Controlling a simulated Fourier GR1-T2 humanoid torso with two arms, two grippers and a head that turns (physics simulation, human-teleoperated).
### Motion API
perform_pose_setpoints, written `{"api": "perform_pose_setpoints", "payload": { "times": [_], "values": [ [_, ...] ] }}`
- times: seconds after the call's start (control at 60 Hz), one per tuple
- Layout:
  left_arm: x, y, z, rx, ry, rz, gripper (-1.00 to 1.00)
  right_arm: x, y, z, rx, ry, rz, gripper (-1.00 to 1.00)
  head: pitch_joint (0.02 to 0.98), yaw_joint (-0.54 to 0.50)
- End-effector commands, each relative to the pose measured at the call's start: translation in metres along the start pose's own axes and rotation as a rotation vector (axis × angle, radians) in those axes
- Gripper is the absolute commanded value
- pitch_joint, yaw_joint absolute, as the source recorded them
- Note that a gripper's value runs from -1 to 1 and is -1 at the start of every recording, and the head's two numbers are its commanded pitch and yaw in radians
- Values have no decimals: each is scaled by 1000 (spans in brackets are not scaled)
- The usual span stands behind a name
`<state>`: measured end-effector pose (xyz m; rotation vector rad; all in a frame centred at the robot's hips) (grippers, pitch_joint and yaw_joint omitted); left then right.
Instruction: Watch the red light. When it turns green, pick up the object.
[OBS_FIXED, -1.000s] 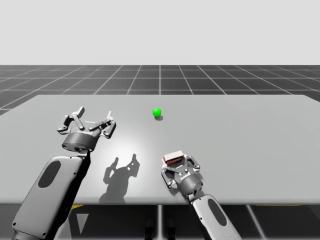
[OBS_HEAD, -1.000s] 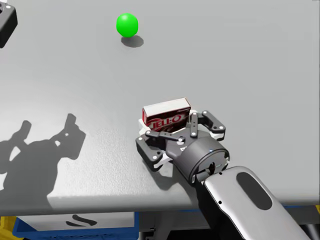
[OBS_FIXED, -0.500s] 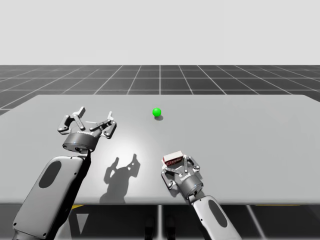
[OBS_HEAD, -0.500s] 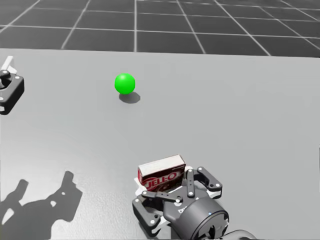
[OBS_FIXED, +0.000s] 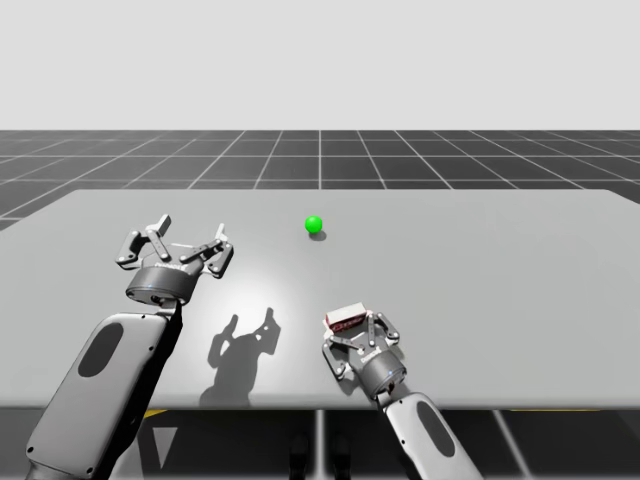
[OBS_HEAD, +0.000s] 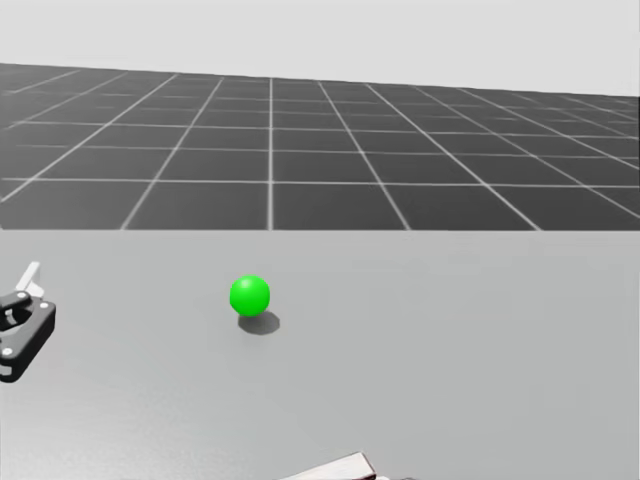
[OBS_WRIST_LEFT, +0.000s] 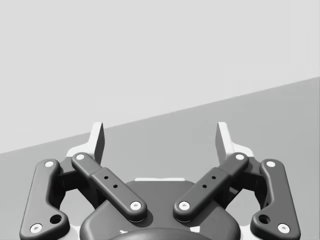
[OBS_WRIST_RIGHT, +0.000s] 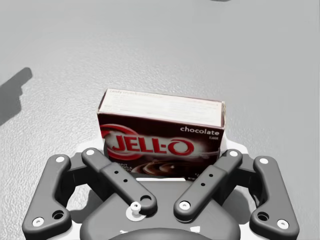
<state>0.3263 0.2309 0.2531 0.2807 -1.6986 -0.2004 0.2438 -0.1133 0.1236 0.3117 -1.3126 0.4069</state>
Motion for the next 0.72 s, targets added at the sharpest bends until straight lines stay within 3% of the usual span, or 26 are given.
{"api": "perform_pose_setpoints", "payload": {
  "times": [0.017,0.133,0.55,0.717],
  "values": [
    [0,0,0,1,0,0,-1000,5,-7,-1,-91,-14,-16,1000,466,-105],
    [0,0,0,1,0,0,-1000,24,-9,4,-101,-57,-21,1000,466,-106],
    [0,0,0,1,0,0,-1000,140,-34,10,-174,-300,30,1000,461,-104],
    [0,0,0,1,0,0,-1000,187,-36,17,-209,-441,29,1000,453,-96]
  ]
}}
